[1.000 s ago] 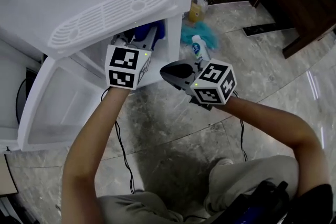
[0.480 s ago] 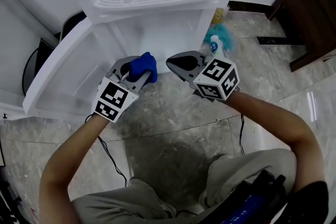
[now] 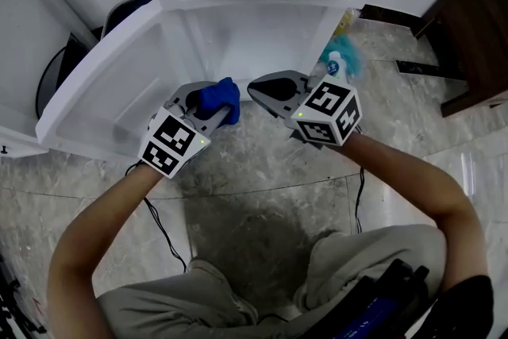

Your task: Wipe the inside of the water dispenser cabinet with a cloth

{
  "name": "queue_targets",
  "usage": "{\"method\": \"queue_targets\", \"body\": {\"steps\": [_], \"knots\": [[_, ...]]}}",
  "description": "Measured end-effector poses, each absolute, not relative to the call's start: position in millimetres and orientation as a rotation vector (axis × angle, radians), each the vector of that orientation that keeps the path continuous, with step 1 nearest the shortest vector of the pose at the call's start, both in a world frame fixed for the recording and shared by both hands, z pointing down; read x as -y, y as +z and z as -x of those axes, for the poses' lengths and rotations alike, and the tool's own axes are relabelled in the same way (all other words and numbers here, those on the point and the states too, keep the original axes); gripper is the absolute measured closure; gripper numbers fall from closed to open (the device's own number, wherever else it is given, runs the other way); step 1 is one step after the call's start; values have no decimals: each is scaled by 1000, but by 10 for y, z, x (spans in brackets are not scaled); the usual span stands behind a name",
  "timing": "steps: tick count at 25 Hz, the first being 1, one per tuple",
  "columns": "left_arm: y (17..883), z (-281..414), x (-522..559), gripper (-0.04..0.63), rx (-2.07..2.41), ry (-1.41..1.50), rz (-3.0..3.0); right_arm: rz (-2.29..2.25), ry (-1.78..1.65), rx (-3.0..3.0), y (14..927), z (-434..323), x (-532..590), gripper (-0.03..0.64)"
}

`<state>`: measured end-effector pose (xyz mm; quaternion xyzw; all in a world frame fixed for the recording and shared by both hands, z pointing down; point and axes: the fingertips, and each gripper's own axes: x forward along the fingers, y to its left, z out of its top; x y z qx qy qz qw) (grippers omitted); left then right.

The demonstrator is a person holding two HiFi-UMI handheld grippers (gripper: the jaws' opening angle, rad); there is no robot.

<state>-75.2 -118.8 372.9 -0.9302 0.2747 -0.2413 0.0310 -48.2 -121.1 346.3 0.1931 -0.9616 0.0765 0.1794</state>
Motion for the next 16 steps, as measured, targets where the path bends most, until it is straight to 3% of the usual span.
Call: {"method": "queue_targets", "body": {"steps": [16], "knots": [[3796,852,1119,466,-921,-771,2925,-506,220,2704,3509,538,1131,618]]}}
